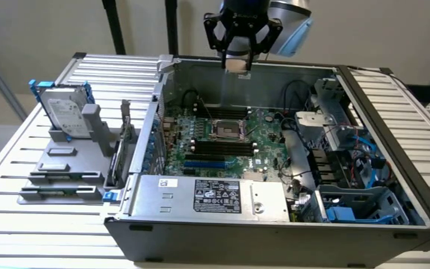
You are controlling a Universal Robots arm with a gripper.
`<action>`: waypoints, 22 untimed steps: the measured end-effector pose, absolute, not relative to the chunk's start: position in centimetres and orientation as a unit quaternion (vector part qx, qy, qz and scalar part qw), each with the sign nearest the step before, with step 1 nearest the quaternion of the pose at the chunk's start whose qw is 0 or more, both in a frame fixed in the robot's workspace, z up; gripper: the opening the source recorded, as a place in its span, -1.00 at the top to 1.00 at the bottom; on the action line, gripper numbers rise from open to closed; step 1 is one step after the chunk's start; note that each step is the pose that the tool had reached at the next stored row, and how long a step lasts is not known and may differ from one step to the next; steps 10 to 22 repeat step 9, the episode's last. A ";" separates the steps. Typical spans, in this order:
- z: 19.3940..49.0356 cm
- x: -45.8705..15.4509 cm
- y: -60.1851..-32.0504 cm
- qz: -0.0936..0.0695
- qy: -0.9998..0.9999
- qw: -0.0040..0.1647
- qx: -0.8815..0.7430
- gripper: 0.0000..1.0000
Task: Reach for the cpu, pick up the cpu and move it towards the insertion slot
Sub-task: 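Pick up the cpu and move it towards the insertion slot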
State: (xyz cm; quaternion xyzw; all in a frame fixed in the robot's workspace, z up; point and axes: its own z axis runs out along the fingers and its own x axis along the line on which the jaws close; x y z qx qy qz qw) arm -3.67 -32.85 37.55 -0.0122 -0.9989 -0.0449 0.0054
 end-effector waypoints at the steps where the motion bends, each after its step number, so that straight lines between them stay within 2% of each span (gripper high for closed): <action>1: 37.5 -3.7 -32.8 -0.045 -0.999 0.005 -0.012 -0.10; 22: 37.5 -3.7 -32.8 -0.045 -0.999 0.005 -0.012 -0.10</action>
